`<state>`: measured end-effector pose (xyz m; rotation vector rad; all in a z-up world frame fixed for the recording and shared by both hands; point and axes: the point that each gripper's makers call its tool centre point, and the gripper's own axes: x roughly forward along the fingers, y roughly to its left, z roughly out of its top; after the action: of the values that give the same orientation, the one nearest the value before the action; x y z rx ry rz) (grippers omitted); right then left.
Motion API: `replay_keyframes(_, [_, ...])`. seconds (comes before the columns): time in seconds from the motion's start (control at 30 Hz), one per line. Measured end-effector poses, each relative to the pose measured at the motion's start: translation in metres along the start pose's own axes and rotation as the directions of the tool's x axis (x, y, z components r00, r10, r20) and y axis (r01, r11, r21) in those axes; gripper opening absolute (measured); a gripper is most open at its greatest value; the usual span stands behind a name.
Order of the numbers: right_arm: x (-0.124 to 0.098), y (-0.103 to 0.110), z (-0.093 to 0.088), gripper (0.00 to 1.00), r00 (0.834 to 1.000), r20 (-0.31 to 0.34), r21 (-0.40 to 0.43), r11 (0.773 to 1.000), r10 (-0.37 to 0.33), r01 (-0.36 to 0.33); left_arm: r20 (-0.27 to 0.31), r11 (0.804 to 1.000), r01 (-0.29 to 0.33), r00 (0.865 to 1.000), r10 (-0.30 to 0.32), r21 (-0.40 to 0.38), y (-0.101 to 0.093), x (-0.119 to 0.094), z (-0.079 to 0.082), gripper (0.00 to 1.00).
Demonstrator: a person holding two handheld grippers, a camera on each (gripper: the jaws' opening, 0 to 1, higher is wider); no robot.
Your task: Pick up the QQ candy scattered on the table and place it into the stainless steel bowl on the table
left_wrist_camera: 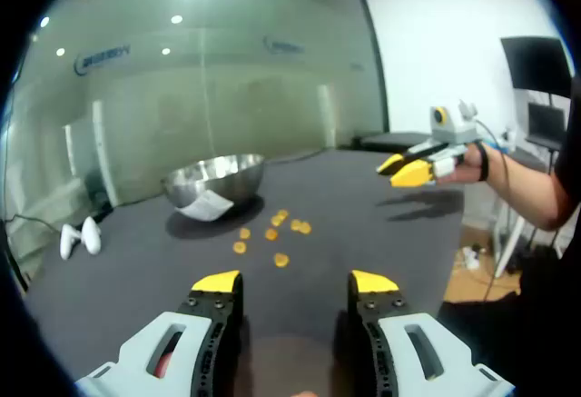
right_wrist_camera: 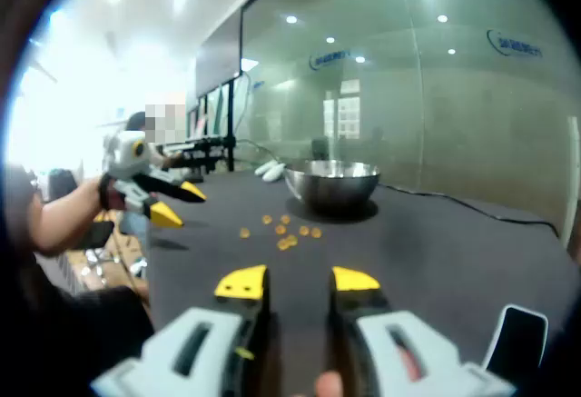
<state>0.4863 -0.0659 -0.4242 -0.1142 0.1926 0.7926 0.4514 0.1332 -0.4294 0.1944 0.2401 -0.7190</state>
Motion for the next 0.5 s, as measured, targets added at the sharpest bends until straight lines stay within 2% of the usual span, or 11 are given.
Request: replay_keyframes(0.5, [-0.0005,0.0052,-0.0039,0.25,1.000,-0.023,-0.003,1.000,-0.002,0.001,0.006,1.000,-0.002,1.000,0.002,-0.012,-0.0013,-0.0025,0.0018,0.47])
